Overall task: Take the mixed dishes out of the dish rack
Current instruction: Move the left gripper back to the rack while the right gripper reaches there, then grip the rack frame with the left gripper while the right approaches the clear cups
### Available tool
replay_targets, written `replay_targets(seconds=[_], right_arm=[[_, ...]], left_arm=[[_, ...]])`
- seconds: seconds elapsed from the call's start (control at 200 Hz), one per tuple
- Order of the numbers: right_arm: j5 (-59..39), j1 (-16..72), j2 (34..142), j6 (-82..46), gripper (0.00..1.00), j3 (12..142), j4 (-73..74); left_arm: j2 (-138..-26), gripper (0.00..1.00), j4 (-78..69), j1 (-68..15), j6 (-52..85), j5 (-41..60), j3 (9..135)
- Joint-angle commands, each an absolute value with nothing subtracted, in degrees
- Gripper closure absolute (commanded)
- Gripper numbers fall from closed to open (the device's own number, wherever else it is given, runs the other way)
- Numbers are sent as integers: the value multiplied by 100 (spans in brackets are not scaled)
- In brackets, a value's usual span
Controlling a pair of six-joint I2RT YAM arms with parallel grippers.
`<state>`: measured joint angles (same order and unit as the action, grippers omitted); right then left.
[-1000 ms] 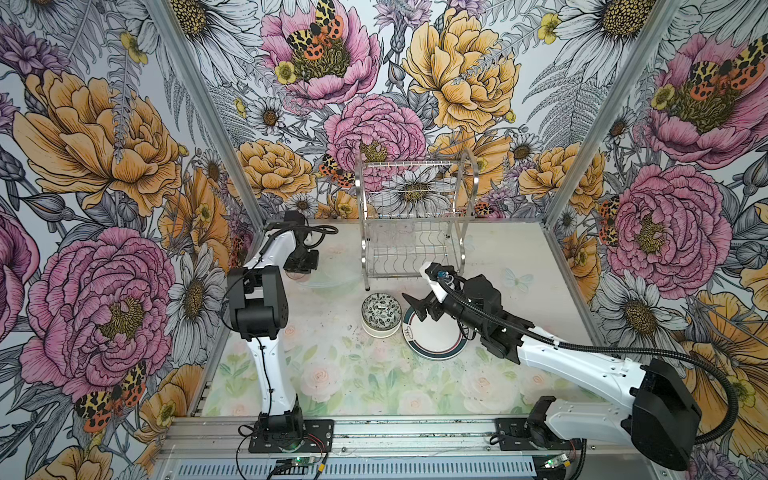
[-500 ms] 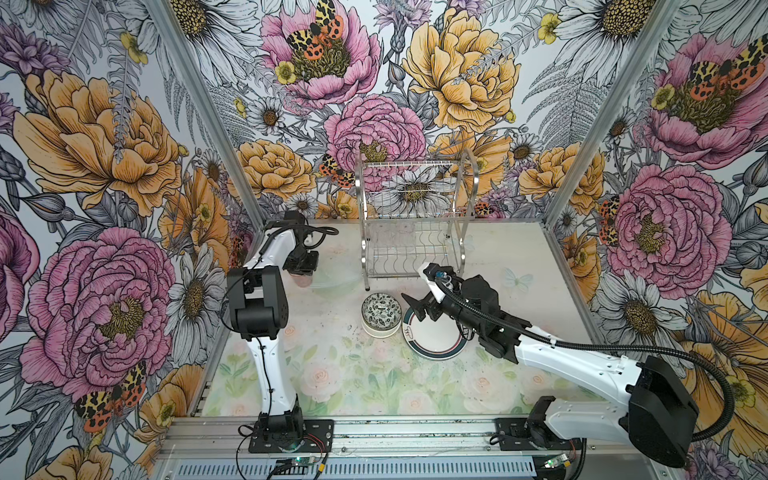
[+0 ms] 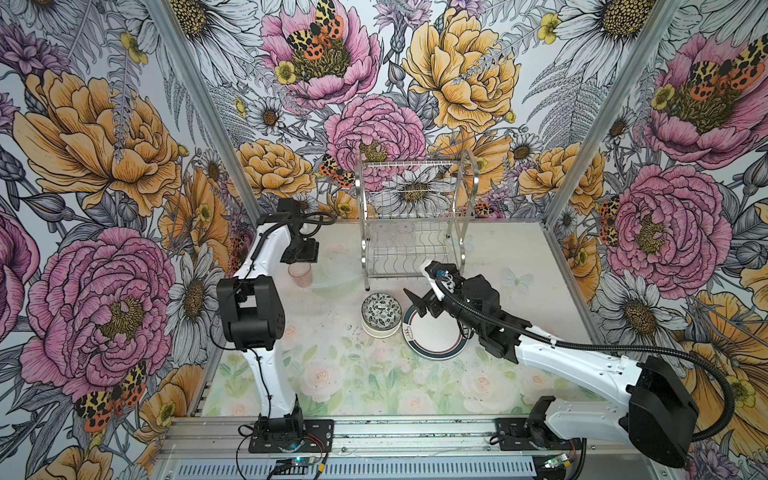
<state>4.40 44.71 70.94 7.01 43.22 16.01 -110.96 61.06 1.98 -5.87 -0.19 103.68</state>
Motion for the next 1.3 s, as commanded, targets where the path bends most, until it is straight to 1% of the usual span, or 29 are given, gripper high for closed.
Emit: replay_targets(seconds=[0.0,0.155,0.245,0.36,0.425,0.515,0.615,0.73,0.811,0.906,1.016,1.136,1.296], right_arm=[[738,4468,6881,898,0,4186,1843],[1015,4462,6768,957,0,4032,1990],[1240,4430,6691,1089,0,3926,2127],[1236,4298,6662,1176,0,3887,2088],[1206,4205,6653,1118,0,3855,2057],[1190,4018,6687,838,0,3801,2065],[937,3856,6789,729,0,3738,2105],[695,3725,7055,731,0,3650,2298],[458,3620,7278,747,0,3637,2526],[192,3501,7594,818,0,3701,2754],[38,3407,7906,848,0,3833,2896],[-84,3289,8288,845,0,3873,3323],[-487,3140,8747,1018,0,4096,3595]], left_arm=[[-10483,25,5521,65,-267,246,10213],[-9715,22,5179,-204,-178,425,9820],[-9123,18,4724,-409,-41,566,9296],[-8277,14,4050,-522,246,819,8472],[-7723,10,3573,-627,285,956,7913],[-6949,1,2807,-784,210,956,7004],[-6193,1,2206,-851,38,1222,6032],[-5746,3,2024,-1153,-169,1385,5371],[-5645,5,1843,-1494,-257,1160,5024],[-5772,9,1512,-1654,-99,1170,4761],[-6206,17,1246,-1767,32,1166,4750],[-6703,21,899,-1811,33,1129,4797],[-7299,26,332,-1841,1,1275,4888]])
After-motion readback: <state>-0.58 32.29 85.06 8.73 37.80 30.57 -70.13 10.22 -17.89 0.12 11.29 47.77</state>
